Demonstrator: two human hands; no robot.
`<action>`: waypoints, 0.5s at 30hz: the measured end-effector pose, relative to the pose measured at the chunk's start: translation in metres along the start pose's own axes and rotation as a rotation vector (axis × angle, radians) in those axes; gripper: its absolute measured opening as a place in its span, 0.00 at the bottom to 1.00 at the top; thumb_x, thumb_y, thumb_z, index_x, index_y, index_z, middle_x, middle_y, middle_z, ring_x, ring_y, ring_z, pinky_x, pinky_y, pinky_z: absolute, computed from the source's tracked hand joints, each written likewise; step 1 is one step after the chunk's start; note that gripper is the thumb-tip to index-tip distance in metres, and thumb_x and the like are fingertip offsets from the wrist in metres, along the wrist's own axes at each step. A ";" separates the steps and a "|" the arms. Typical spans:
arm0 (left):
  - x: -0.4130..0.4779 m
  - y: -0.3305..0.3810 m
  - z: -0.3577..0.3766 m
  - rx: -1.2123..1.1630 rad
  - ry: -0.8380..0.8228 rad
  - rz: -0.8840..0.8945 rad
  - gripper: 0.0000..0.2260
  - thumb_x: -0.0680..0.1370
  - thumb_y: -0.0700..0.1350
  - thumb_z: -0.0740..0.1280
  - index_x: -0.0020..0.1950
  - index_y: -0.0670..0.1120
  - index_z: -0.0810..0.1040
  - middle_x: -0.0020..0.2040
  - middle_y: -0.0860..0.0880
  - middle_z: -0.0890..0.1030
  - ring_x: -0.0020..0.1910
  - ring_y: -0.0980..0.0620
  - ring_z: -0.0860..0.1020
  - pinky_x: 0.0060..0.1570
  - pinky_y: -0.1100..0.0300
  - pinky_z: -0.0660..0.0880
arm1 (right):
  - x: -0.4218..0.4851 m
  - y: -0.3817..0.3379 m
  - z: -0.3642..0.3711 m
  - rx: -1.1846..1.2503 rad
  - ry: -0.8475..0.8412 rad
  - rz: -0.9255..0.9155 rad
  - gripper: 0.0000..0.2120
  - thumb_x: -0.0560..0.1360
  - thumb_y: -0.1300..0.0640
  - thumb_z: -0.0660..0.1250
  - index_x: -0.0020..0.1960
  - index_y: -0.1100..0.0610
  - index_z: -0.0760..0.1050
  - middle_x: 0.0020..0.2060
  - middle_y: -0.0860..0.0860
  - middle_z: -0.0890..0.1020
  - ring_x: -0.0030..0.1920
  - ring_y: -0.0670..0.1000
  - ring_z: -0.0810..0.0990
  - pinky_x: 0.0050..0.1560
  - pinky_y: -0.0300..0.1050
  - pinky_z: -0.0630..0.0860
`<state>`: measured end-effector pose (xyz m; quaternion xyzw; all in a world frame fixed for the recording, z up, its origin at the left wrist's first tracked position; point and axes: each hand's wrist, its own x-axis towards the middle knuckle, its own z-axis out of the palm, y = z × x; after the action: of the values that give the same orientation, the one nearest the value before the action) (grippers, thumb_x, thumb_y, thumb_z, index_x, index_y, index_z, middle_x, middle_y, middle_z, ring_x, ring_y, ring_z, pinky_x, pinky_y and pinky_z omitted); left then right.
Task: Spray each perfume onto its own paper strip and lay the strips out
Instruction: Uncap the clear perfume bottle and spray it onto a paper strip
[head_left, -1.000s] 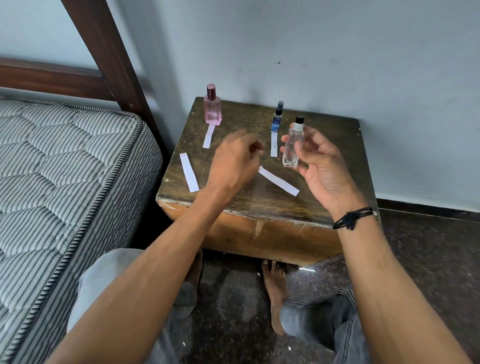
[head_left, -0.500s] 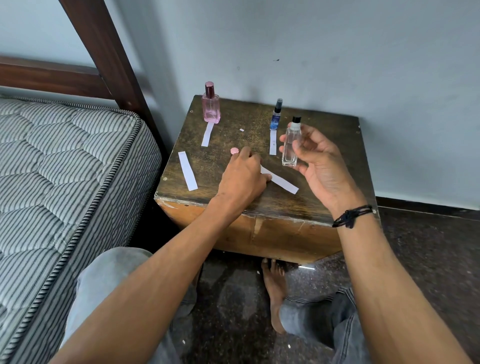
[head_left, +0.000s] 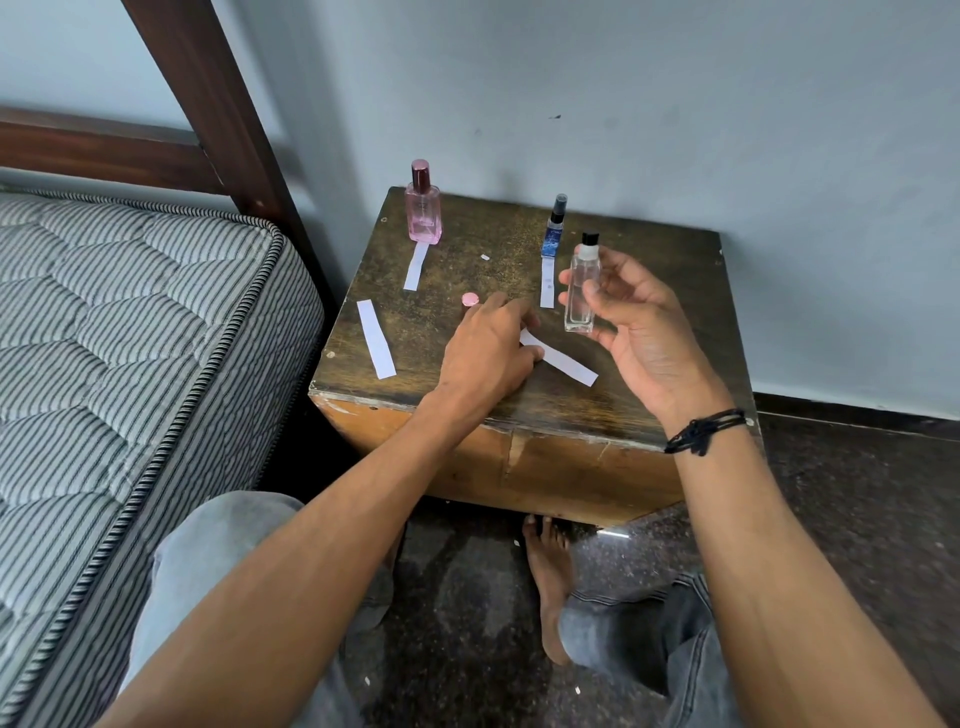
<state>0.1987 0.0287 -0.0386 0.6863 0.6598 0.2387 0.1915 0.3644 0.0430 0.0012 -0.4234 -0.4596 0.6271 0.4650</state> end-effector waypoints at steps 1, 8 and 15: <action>0.000 0.000 0.000 -0.002 0.002 0.001 0.13 0.73 0.45 0.75 0.56 0.47 0.80 0.54 0.48 0.78 0.55 0.45 0.76 0.52 0.53 0.72 | 0.000 0.000 0.000 0.003 0.004 0.001 0.13 0.80 0.65 0.66 0.62 0.53 0.79 0.56 0.55 0.84 0.60 0.56 0.81 0.63 0.55 0.77; 0.000 0.001 0.001 -0.025 0.009 0.022 0.13 0.72 0.44 0.75 0.56 0.47 0.80 0.53 0.49 0.78 0.54 0.46 0.77 0.52 0.51 0.74 | -0.002 -0.001 0.001 0.001 0.042 0.006 0.12 0.80 0.60 0.69 0.62 0.54 0.80 0.56 0.57 0.85 0.58 0.58 0.82 0.63 0.58 0.77; 0.000 0.002 -0.004 -0.050 0.041 0.010 0.08 0.75 0.40 0.71 0.52 0.47 0.82 0.51 0.50 0.79 0.49 0.48 0.78 0.47 0.54 0.71 | -0.004 -0.003 0.004 0.002 0.065 0.022 0.12 0.79 0.58 0.69 0.62 0.54 0.81 0.55 0.58 0.86 0.61 0.62 0.83 0.61 0.57 0.80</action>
<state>0.1981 0.0287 -0.0341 0.6795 0.6540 0.2700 0.1940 0.3621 0.0384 0.0052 -0.4479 -0.4389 0.6187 0.4733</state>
